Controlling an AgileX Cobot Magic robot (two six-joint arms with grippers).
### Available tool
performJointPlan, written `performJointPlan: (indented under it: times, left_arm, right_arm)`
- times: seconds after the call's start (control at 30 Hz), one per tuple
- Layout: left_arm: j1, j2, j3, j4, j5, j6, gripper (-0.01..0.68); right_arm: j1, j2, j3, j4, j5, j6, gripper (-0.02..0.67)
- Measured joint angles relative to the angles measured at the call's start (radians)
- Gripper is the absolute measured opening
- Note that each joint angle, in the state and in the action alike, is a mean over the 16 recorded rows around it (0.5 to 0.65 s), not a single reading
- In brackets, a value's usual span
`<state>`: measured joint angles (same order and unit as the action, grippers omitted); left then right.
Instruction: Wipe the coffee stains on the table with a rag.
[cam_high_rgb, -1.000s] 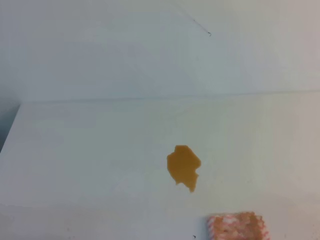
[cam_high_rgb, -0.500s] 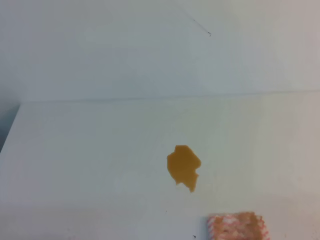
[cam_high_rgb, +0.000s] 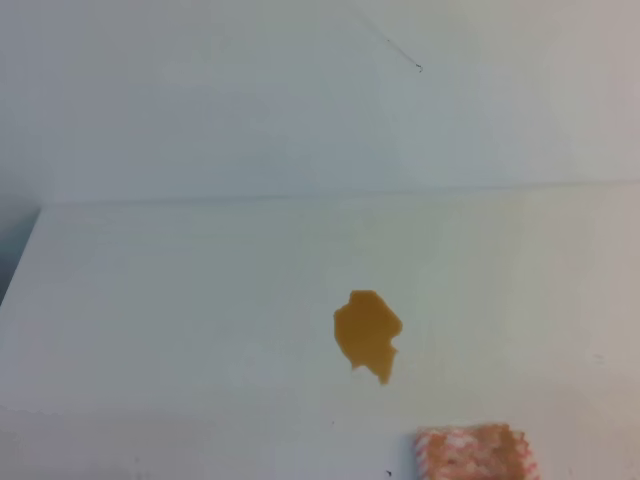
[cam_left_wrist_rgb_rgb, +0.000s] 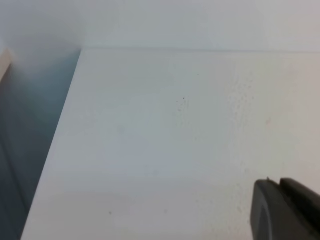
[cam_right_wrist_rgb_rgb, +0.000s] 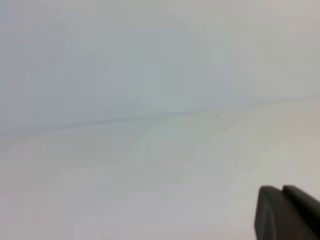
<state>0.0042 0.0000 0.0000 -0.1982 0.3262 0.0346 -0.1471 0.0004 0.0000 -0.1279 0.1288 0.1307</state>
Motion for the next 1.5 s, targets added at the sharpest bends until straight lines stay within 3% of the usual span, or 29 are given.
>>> performJointPlan:
  times: [0.43,0.7,0.9,1.17,1.33,1.5]
  left_arm:
    - [0.0,0.0,0.0,0.0,0.0,0.0,-0.001]
    - [0.0,0.0,0.0,0.0,0.0,0.0,-0.001]
    - [0.0,0.0,0.0,0.0,0.0,0.0,-0.001]
    - [0.0,0.0,0.0,0.0,0.0,0.0,-0.001]
    - [0.0,0.0,0.0,0.0,0.0,0.0,-0.001]
    - [0.0,0.0,0.0,0.0,0.0,0.0,-0.001]
  right_arm:
    - [0.0,0.0,-0.001,-0.002,-0.597,0.008,-0.004]
    - [0.0,-0.002,-0.008,0.015,-0.703,0.058,-0.004]
    - [0.0,0.003,-0.102,0.001,-0.527,0.124,-0.004]
    - [0.001,0.098,-0.366,-0.035,-0.082,0.16,-0.004]
    - [0.002,0.227,-0.535,0.019,0.193,0.053,-0.004]
    - [0.003,0.397,-0.638,0.178,0.39,-0.146,-0.004]
